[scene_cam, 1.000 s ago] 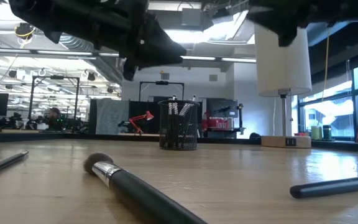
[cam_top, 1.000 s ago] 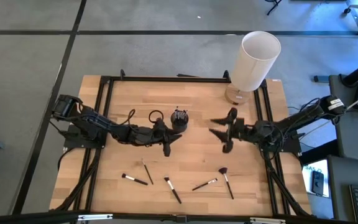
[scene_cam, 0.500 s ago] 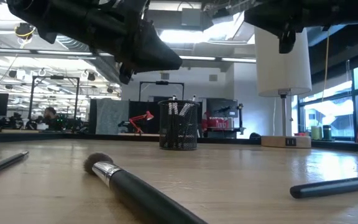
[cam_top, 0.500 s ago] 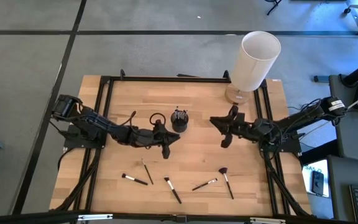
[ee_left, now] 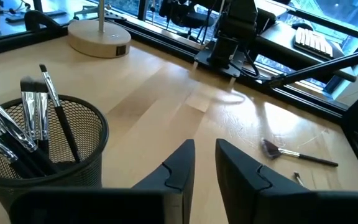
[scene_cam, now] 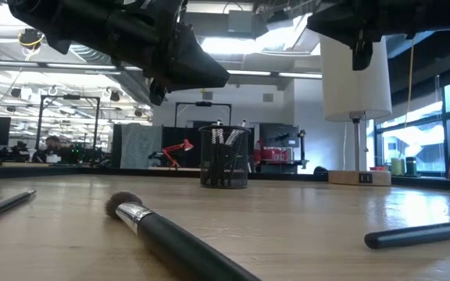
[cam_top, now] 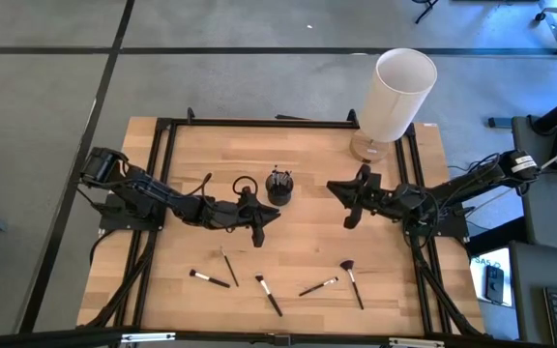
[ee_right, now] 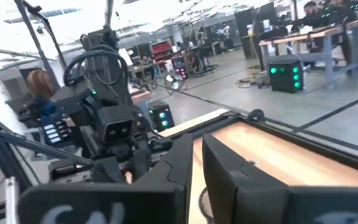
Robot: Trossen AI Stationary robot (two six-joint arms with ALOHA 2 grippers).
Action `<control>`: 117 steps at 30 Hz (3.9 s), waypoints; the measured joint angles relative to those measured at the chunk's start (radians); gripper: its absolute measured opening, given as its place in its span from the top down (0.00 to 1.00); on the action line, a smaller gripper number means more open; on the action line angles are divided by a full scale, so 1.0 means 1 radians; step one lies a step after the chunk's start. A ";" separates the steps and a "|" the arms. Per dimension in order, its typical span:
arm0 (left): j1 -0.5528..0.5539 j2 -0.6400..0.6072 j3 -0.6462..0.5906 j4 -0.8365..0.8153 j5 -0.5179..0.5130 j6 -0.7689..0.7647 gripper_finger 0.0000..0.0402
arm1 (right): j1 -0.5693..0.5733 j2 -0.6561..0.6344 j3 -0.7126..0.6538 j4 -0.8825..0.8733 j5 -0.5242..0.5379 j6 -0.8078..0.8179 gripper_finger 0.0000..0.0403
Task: Sort items
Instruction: Put the powder brush into the organizer
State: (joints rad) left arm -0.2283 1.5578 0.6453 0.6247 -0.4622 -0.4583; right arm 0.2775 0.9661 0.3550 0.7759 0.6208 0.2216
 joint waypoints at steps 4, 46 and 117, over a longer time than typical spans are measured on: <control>0.000 0.000 0.000 0.000 0.000 -0.008 0.85 | 0.000 -0.003 0.000 0.033 -0.022 0.029 0.91; -0.100 -0.183 0.001 -0.732 0.340 -0.666 0.82 | -0.013 -0.051 0.000 -0.158 -0.082 0.045 0.91; -0.391 0.175 0.591 -1.933 -0.765 0.579 0.87 | -0.025 -0.052 0.000 -0.187 -0.064 0.030 0.91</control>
State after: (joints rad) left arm -0.6188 1.7329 1.2366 -1.3083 -1.2269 0.1210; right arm 0.2527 0.9138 0.3553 0.5885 0.5571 0.2520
